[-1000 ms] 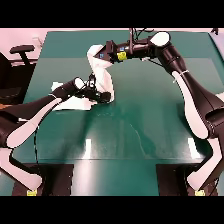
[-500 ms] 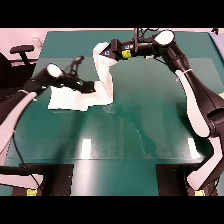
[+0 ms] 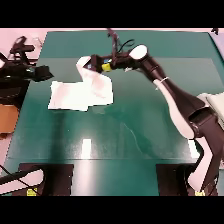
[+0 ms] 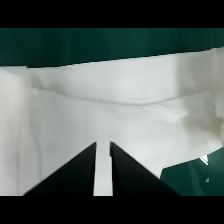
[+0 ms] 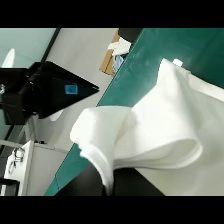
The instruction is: Fold the shirts.
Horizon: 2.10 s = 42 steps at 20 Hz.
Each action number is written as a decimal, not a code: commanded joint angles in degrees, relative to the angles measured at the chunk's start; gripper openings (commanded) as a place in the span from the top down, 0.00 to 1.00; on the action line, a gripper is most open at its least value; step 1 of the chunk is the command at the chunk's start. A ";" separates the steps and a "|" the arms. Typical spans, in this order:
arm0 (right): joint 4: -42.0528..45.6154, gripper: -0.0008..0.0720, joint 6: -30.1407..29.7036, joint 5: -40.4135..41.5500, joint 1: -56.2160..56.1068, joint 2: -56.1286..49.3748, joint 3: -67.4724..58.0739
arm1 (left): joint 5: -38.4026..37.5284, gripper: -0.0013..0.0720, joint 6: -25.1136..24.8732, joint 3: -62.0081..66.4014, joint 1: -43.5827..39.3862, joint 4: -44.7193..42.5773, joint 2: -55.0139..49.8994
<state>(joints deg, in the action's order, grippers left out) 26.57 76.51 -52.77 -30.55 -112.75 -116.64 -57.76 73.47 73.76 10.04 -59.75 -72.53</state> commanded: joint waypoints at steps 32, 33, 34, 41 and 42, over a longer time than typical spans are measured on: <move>1.38 0.02 -0.39 -13.75 17.68 -9.22 12.59 | -4.26 0.81 -2.12 -0.02 3.45 0.79 1.75; 1.44 0.02 0.81 -13.33 16.24 -11.04 10.14 | -4.63 0.81 -2.32 -0.02 3.45 0.81 1.75; 1.44 0.02 1.53 -13.18 14.78 -12.72 7.76 | -4.92 0.81 -2.71 -0.02 3.45 0.81 1.75; 1.36 0.03 5.70 -12.52 5.57 -18.27 0.50 | -5.29 0.81 -3.08 -0.02 3.45 0.83 1.75; 0.90 0.04 5.77 -11.82 4.59 -18.21 0.50 | -5.33 0.81 -3.06 -0.02 3.45 0.83 1.75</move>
<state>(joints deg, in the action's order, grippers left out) 27.22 80.93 -65.60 -22.72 -129.67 -114.74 -62.87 70.54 73.73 13.50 -58.92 -70.78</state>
